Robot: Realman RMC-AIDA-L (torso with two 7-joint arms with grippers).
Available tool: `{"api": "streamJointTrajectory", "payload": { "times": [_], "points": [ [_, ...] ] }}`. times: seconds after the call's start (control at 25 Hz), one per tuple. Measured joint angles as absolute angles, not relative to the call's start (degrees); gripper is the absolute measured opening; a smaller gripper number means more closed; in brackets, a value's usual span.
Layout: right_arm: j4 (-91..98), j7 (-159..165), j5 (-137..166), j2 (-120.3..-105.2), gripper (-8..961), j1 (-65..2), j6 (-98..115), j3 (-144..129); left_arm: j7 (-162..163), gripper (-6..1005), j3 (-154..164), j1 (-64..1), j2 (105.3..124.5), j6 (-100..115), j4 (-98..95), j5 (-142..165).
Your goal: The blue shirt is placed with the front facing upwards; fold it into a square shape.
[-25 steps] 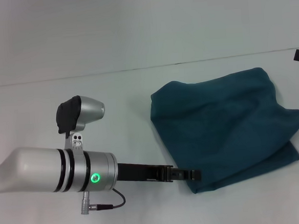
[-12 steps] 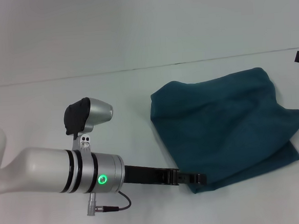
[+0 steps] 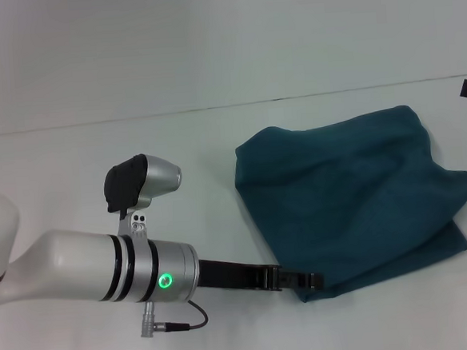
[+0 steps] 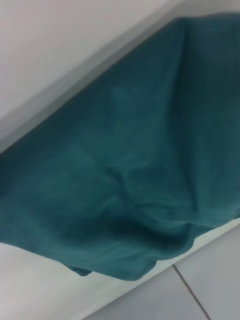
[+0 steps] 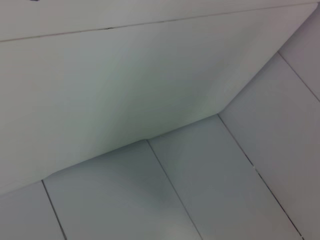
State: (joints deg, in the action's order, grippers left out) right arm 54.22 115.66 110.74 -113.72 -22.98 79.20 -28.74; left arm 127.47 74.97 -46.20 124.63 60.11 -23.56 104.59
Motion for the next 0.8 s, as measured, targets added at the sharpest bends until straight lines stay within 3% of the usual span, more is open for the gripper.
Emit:
{"api": "streamJointTrajectory", "payload": {
  "times": [0.8],
  "points": [
    [54.2, 115.7, 110.7, -113.72, 922, -23.1, 79.0, -28.7, 127.0, 908, 81.5, -47.3, 124.63, 58.2, -22.8, 97.9]
  ]
}}
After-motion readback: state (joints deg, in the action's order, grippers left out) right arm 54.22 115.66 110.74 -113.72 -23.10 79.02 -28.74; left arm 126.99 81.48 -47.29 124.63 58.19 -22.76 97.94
